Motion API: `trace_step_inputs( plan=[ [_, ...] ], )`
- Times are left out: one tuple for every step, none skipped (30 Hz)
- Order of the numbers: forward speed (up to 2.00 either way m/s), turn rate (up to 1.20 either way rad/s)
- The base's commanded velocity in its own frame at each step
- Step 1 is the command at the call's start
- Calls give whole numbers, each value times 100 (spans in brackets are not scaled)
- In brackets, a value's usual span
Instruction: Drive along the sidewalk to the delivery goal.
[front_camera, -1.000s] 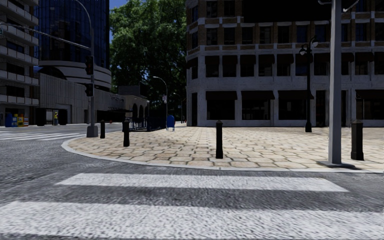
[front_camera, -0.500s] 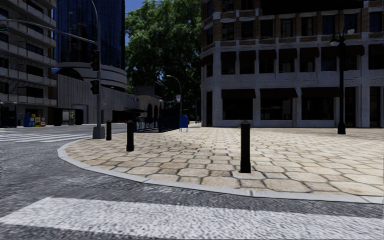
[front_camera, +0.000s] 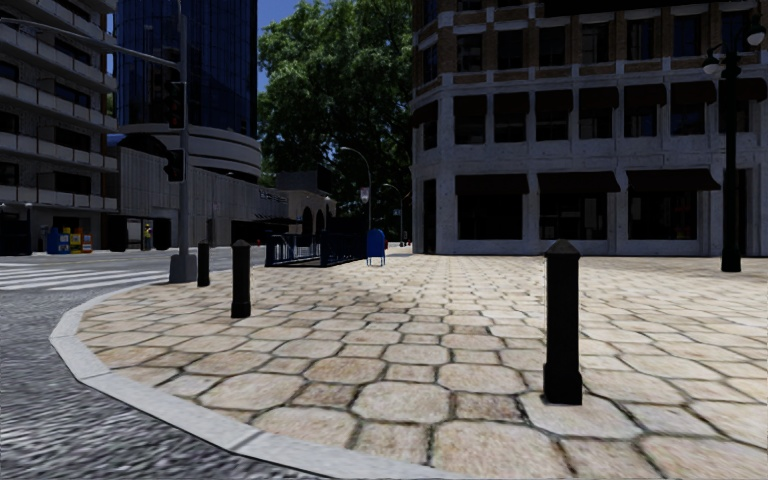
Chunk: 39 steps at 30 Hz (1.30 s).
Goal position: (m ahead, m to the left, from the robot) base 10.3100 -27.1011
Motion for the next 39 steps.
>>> trace_step_inputs(
  plan=[
    [200,0],
    [200,0],
    [200,0],
    [200,0],
    [200,0],
    [200,0],
    [200,0],
    [200,0],
    [200,0],
    [200,0],
    [200,0],
    [200,0],
    [200,0],
    [200,0],
    [200,0],
    [200,0],
    [200,0],
    [200,0],
    [200,0],
    [200,0],
    [200,0],
    [200,0],
    [200,0],
    [200,0],
    [200,0],
    [200,0],
    [200,0],
    [200,0],
    [200,0],
    [200,0],
    [200,0],
    [200,0],
    [200,0],
    [200,0],
    [200,0],
    [200,-22],
    [200,-46],
    [200,-60],
    [200,-73]
  ],
)
